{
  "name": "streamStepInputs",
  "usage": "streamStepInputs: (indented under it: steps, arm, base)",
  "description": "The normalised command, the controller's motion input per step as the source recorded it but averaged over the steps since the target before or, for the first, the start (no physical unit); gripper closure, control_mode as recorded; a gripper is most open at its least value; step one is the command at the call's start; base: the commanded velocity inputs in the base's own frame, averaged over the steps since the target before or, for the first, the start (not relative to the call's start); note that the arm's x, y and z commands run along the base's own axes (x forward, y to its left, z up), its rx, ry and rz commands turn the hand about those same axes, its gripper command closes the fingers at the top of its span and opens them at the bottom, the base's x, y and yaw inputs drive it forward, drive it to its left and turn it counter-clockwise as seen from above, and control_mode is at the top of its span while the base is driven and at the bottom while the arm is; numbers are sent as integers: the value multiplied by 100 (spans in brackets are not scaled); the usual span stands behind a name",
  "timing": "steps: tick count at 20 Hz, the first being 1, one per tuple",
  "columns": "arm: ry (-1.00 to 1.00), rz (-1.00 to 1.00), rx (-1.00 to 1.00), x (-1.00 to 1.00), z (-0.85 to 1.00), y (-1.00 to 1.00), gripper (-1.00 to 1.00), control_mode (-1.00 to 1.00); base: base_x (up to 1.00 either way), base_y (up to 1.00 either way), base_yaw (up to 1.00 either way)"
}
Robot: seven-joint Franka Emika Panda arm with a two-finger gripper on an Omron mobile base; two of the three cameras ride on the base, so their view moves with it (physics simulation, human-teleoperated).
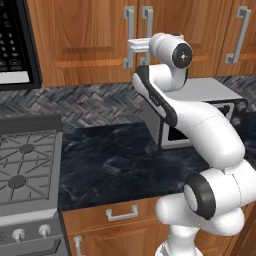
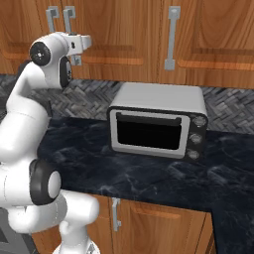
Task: Open the cabinet directly in front. Then move the beer and the mug to the dining counter with the jar on it.
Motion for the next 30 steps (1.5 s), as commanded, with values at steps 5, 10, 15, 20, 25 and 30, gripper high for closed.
streamStepInputs:
  steps: [5,10,15,20,25,30]
  arm:
    - [0,0,0,97,-34,0,-100,-100]
    - [0,0,0,99,-22,0,-100,-100]
    - [0,-1,0,26,-3,0,100,-100]
    - [0,0,0,0,0,-1,100,-100]
    - [-3,7,3,-54,44,-46,100,-100]
    - [-6,1,5,-99,66,-82,100,-100]
  base:
    - [0,0,0]
    - [0,0,0]
    - [0,0,0]
    - [0,0,0]
    - [0,0,0]
    - [0,0,0]
